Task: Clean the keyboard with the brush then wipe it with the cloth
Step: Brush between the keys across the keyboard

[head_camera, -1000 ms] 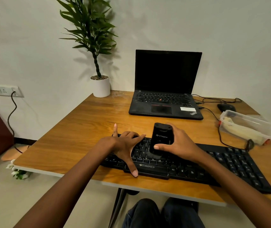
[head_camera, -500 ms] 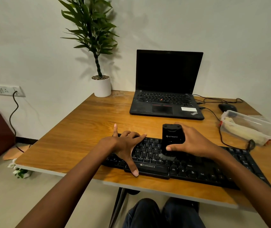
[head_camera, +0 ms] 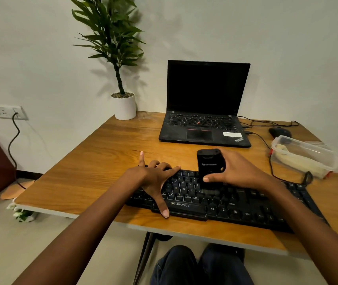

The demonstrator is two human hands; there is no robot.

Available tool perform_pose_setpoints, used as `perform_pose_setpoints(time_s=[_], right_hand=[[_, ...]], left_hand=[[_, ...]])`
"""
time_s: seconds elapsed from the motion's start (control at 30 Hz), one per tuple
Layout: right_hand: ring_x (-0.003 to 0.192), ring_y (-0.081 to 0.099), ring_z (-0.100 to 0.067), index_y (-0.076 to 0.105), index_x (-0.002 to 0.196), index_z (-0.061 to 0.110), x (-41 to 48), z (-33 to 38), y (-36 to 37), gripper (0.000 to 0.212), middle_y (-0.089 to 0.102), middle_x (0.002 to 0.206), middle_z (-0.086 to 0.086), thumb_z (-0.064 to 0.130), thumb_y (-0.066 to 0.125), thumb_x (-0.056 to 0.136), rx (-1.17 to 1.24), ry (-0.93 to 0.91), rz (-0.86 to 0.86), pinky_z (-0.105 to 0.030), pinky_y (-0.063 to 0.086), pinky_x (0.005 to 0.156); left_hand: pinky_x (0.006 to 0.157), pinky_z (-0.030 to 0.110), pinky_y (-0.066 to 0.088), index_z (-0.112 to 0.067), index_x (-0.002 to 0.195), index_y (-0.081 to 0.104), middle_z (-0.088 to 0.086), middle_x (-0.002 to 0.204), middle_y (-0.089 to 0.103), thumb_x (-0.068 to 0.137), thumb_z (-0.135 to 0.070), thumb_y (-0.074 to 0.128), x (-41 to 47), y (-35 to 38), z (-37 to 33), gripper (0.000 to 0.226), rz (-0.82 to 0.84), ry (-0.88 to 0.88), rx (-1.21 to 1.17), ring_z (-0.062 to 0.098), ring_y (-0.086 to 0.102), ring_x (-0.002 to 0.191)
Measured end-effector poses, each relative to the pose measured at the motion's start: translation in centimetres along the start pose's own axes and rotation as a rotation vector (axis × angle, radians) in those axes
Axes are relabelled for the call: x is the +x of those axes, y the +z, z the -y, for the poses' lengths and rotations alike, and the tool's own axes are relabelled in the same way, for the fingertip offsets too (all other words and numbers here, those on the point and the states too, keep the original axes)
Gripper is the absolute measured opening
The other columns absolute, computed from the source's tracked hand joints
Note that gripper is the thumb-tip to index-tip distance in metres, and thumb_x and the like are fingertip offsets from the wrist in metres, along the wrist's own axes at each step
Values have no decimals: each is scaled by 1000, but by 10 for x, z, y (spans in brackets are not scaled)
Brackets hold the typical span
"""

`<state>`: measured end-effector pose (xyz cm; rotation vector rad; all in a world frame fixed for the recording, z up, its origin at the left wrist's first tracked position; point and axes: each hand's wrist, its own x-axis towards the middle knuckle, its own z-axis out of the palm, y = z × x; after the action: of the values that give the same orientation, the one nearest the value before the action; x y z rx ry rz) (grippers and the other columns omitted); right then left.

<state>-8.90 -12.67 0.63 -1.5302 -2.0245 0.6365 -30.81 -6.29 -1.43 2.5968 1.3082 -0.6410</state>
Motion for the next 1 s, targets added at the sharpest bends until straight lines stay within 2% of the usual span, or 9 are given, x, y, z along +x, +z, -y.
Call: perform_pose_setpoints(time_s=[0.1, 0.2, 0.43, 0.6, 0.7, 0.8, 0.87, 0.93, 1.0], right_hand=[[97, 49, -2, 44, 122, 23, -1, -2, 14, 65, 50, 102, 16, 24, 80, 68, 107, -3, -78, -6, 41, 70], [100, 53, -8, 41, 117, 28, -15, -18, 11, 63, 52, 102, 19, 21, 79, 68, 200, 47, -49, -12, 46, 74], [87, 44, 16, 39, 110, 34, -17, -9, -12, 59, 45, 96, 29, 25, 79, 68, 41, 28, 8, -1, 39, 68], [92, 47, 5, 40, 116, 30, -17, -12, 4, 61, 47, 97, 24, 19, 78, 70, 155, 22, -56, -7, 43, 66], [95, 50, -3, 40, 117, 27, -26, -24, -9, 61, 49, 99, 21, 21, 78, 70, 123, 82, -21, -9, 44, 67], [95, 48, -1, 39, 112, 32, -28, -20, -18, 58, 46, 96, 26, 24, 78, 70, 46, 77, -13, -5, 39, 67], [92, 50, 0, 42, 110, 31, -27, -11, -15, 56, 47, 94, 27, 23, 79, 69, 35, 38, -97, -4, 39, 65], [85, 50, 7, 45, 109, 28, -29, -4, -9, 55, 49, 93, 24, 16, 79, 68, 176, 26, -258, -2, 42, 61], [84, 50, 11, 47, 106, 26, -35, 1, -3, 53, 53, 94, 21, 10, 78, 67, 353, 25, -356, 1, 42, 59]], left_hand=[[98, 71, -23, -37, 145, -23, -3, 159, -3, 58, -68, 74, 0, -1, -2, 133, 13, -14, 20, 28, -11, 145], [97, 71, -25, -38, 144, -23, -3, 159, -3, 57, -68, 74, 1, -2, -3, 134, 19, -18, 30, 29, -11, 145], [97, 71, -25, -39, 143, -24, -1, 159, -5, 57, -68, 74, 0, -5, -5, 134, 39, -37, 52, 29, -11, 145], [95, 70, -25, -39, 144, -24, -1, 159, -5, 58, -68, 74, -2, -5, -6, 133, 36, -45, 64, 29, -11, 145], [94, 68, -26, -38, 144, -24, -2, 159, -4, 58, -67, 73, -1, -4, -5, 133, 31, -34, 61, 29, -12, 145], [96, 67, -27, -37, 145, -22, -3, 159, -9, 60, -66, 73, -5, -1, -1, 131, -5, -19, 7, 28, -18, 144], [96, 65, -30, -37, 147, -16, -6, 158, -14, 62, -65, 73, -16, 13, 1, 126, -130, 1, -66, 25, -24, 142], [99, 60, -31, -42, 147, -1, -16, 155, -11, 63, -67, 69, -30, 39, -5, 112, -392, 17, -185, 18, -22, 143], [110, 59, -20, -48, 140, 24, -24, 149, 9, 67, -72, 53, -47, 71, -21, 83, -727, 14, -358, 11, -1, 145]])
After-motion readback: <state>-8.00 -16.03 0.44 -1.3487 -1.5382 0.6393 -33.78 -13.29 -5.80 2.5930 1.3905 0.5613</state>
